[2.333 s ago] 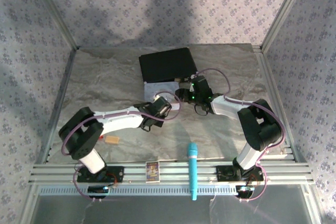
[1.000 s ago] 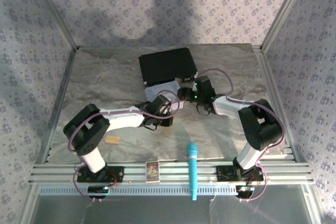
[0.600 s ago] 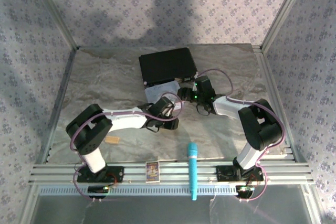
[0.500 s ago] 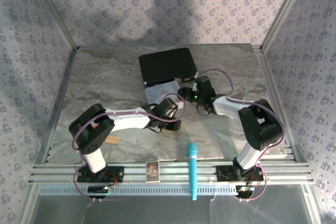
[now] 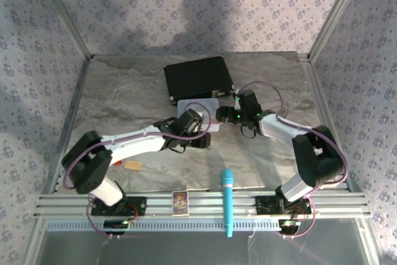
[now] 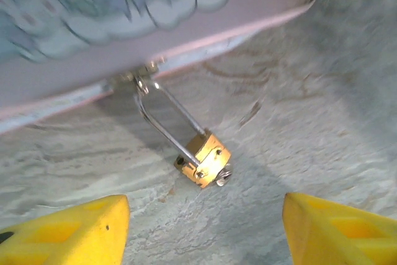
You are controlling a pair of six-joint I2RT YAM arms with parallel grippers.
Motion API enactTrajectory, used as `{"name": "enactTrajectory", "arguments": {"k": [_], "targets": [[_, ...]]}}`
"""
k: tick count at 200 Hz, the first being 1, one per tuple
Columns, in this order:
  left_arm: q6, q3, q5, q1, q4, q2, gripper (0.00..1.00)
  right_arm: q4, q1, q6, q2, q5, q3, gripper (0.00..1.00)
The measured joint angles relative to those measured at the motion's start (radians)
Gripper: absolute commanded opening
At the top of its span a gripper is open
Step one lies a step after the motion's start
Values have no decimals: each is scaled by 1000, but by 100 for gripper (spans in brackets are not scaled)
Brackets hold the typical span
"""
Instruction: Unlock the padlock with the key
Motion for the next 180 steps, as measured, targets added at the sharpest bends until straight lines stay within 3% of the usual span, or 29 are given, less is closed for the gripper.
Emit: {"name": "enactTrajectory", "arguments": {"k": [37, 47, 69, 88, 95, 139, 180], "targets": [[-16, -33, -11, 48, -7, -107, 66, -91, -19, -54, -116, 5, -4, 100], [-20, -42, -22, 61, -18, -126, 65, -98, -18, -71, -144, -8, -11, 96], [-24, -53, -39, 91, -37, -155, 63, -93, 25, -113, -188, -16, -43, 79], [-28, -60, -53, 119, -48, -178, 63, -79, 108, -134, -185, -14, -78, 52], [-28, -61, -61, 128, -51, -187, 63, -74, 135, -139, -175, -14, -85, 47], [-28, -63, -94, 135, -53, -207, 62, -13, 245, -145, -53, -18, -96, 51], [-28, -85, -108, 135, -59, -207, 62, 38, 255, -150, 58, -44, -96, 44]]}}
